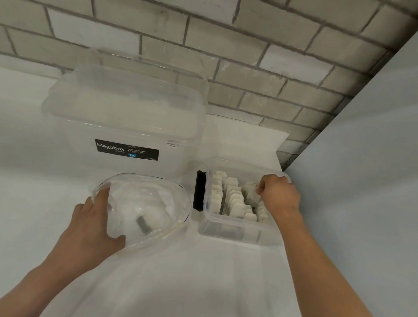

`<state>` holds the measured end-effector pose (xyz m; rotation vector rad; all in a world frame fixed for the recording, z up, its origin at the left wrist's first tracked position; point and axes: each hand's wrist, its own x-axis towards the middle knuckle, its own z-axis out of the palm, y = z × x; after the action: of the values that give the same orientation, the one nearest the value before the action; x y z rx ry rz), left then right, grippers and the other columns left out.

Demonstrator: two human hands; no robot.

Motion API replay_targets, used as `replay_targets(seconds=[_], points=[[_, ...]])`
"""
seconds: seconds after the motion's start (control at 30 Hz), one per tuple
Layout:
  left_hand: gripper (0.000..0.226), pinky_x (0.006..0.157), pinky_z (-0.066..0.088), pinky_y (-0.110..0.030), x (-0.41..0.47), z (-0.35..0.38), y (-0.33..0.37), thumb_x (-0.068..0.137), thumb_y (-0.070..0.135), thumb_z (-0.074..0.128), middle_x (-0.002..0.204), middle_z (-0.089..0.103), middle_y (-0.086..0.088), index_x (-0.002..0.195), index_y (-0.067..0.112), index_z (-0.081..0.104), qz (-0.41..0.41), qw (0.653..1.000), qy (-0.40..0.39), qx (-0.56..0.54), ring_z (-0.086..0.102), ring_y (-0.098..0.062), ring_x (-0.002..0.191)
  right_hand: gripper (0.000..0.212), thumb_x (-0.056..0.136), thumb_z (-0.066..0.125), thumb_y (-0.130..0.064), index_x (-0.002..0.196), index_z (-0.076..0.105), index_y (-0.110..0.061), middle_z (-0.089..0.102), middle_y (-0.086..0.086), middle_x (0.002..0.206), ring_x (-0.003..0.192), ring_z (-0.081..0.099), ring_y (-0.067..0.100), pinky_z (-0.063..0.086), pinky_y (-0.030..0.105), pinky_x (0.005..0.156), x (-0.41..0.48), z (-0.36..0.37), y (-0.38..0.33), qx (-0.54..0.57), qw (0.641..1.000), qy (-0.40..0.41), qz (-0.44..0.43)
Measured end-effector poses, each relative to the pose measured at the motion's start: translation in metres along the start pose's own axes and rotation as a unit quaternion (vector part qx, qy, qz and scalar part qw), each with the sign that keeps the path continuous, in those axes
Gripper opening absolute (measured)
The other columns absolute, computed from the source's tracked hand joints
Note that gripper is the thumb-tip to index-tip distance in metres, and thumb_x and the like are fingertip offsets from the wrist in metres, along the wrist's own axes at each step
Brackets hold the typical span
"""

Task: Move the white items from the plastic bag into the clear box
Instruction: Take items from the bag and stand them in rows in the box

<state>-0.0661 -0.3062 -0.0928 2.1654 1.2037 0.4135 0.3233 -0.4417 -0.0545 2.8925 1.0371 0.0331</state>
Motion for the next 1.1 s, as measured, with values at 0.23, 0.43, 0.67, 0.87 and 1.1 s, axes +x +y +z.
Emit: replay_targets(seconds=[0.23, 0.43, 0.67, 0.87, 1.1], points=[[0.109, 0.080, 0.040, -0.036, 0.000, -0.001, 0.003, 0.064, 0.024, 0.080, 0.110, 0.041, 0.004, 0.149, 0.032, 0.012, 0.004, 1.000, -0.013, -0.002, 0.036, -0.021, 0.096, 0.026, 0.088, 0.074, -0.041, 0.105, 0.070, -0.021, 0.070, 0.013, 0.108, 0.099, 0.065, 0.037, 0.055, 0.038, 0.082, -0.012, -0.018, 0.007, 0.052, 0.999, 0.003, 0.010], [0.103, 0.080, 0.043, -0.039, -0.006, -0.005, 0.011, 0.067, 0.023, 0.077, 0.115, 0.041, 0.002, 0.148, 0.028, 0.014, 0.012, 1.000, -0.023, 0.003, 0.035, -0.023, 0.100, 0.021, 0.083, 0.080, -0.040, 0.093, 0.076, -0.022, 0.074, -0.011, 0.084, 0.072, 0.064, 0.007, 0.048, 0.024, 0.072, -0.080, -0.081, -0.030, 0.295, 0.946, 0.129, -0.041], [0.101, 0.064, 0.044, -0.034, -0.016, -0.005, 0.017, 0.069, 0.023, 0.075, 0.118, 0.039, 0.006, 0.149, 0.026, 0.015, 0.038, 0.998, -0.015, 0.043, 0.032, -0.018, 0.101, 0.009, 0.091, 0.073, -0.024, 0.097, 0.079, -0.028, 0.075, -0.017, 0.087, 0.074, 0.067, -0.003, 0.052, 0.017, 0.075, -0.149, -0.069, -0.143, 0.365, 0.891, -0.083, -0.256], [0.107, 0.062, 0.040, -0.031, -0.027, -0.003, 0.015, 0.068, 0.024, 0.076, 0.114, 0.039, 0.004, 0.152, 0.026, 0.009, 0.056, 0.995, -0.030, 0.076, 0.032, -0.018, 0.101, 0.042, 0.093, 0.055, -0.008, 0.129, 0.066, -0.028, 0.066, -0.001, 0.130, 0.116, 0.062, 0.023, 0.052, 0.035, 0.093, -0.115, 0.008, -0.201, 0.097, 0.923, -0.169, -0.331], [0.107, 0.065, 0.037, -0.030, -0.028, -0.001, 0.012, 0.069, 0.023, 0.076, 0.118, 0.041, 0.000, 0.152, 0.023, 0.008, 0.041, 0.994, -0.041, 0.090, 0.033, -0.019, 0.102, 0.025, 0.095, 0.056, -0.027, 0.115, 0.068, -0.019, 0.055, 0.001, 0.125, 0.109, 0.058, 0.028, 0.052, 0.039, 0.082, -0.108, 0.024, -0.209, -0.004, 0.911, -0.190, -0.365]])
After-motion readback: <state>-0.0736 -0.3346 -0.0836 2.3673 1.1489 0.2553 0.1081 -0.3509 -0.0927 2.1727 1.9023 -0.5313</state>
